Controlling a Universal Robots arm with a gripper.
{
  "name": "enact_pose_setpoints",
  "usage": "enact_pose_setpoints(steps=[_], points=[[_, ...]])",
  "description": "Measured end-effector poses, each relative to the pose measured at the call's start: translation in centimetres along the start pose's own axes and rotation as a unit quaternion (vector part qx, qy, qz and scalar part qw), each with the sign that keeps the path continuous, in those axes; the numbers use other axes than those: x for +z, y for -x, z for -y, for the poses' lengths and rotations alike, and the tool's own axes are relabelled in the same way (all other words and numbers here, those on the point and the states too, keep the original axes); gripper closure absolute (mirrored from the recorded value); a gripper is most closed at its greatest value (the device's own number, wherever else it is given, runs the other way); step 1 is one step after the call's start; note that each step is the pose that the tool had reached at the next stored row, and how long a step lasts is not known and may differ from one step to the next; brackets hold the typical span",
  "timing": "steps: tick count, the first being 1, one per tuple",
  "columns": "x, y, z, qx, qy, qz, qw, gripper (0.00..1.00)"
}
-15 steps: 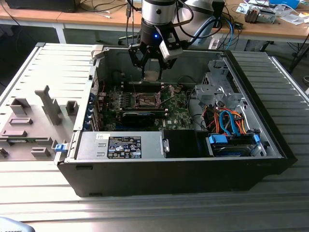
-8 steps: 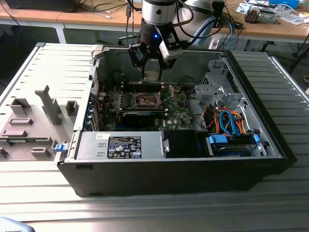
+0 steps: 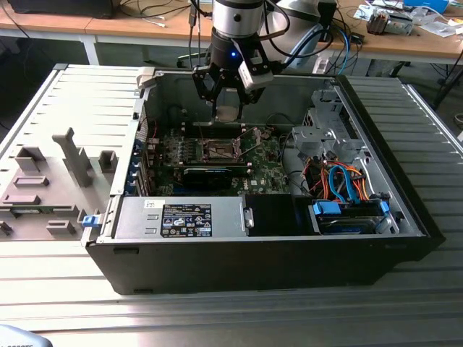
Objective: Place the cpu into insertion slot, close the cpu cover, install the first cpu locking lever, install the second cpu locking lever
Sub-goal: 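Place the cpu into insertion slot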
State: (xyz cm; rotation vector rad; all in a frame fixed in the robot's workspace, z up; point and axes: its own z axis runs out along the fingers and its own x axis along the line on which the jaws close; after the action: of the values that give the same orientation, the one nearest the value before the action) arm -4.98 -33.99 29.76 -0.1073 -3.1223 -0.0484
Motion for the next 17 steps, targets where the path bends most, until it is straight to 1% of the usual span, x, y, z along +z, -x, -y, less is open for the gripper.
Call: enact_pose_setpoints(steps=[17], points=[[0.12,0.0,0.0,0.006,0.0001,0.0002,0.99998,0.45]])
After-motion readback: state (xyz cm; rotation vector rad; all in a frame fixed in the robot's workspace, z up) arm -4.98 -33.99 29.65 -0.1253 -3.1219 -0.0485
